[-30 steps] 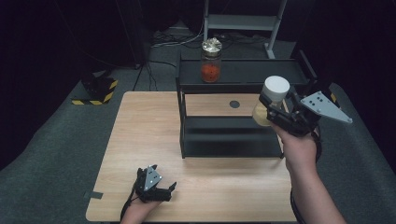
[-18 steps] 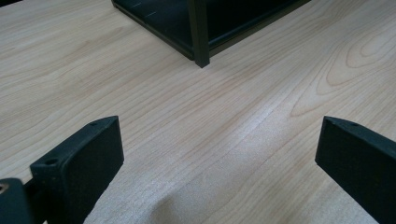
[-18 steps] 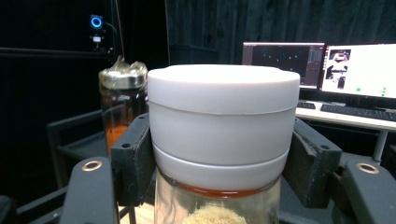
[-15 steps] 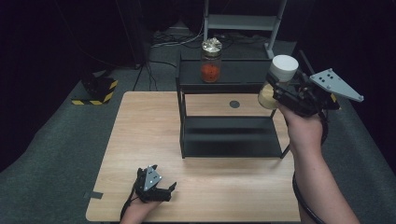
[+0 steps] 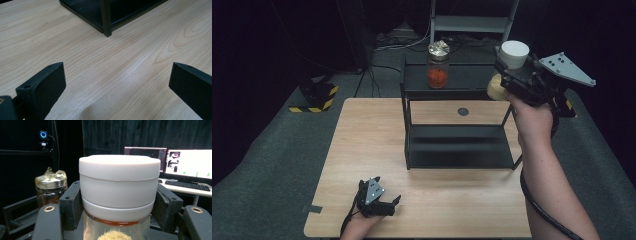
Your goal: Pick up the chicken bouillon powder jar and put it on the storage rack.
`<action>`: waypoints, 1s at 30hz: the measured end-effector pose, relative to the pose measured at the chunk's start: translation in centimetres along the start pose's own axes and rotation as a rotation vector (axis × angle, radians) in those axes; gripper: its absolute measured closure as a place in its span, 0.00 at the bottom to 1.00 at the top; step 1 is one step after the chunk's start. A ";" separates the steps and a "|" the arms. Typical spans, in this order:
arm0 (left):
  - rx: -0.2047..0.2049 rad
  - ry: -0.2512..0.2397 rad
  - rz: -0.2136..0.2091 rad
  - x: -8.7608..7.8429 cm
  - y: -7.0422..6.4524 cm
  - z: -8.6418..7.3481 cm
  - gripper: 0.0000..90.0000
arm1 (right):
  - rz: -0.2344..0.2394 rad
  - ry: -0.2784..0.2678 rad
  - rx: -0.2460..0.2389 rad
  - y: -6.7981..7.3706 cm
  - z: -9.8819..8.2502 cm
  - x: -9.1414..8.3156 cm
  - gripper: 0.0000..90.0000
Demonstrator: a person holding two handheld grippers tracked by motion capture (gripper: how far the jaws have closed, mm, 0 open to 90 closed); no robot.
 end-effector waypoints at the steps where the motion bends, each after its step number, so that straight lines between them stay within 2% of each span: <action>1: 0.000 -0.001 0.000 0.0 0.0 0.0 0.01 | -0.002 0.000 0.002 0.0 0.0 0.2 0.38; 5: -0.003 -0.004 -0.002 -0.1 0.1 0.0 0.01 | -0.004 -0.001 0.012 0.2 -0.1 0.9 0.38; 14: -0.010 -0.013 -0.005 -0.1 0.2 -0.1 0.01 | -0.010 0.004 0.003 0.9 -0.3 3.0 0.38; 18: -0.014 -0.018 -0.006 -0.2 0.2 -0.2 0.01 | -0.012 0.011 0.018 0.9 -0.6 3.8 0.38; 30: -0.025 -0.032 -0.012 -0.3 0.4 -0.4 0.01 | -0.031 0.031 0.009 1.3 -0.6 6.3 0.38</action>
Point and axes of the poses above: each handheld gripper's, and its own axes: x roughly forward along the jaws, z roughly out of its top, y roughly to its left, the point moved 5 cm from there along x, roughly forward along the jaws, and after that the axes turned 13 degrees about -z, right-handed, at the moved point
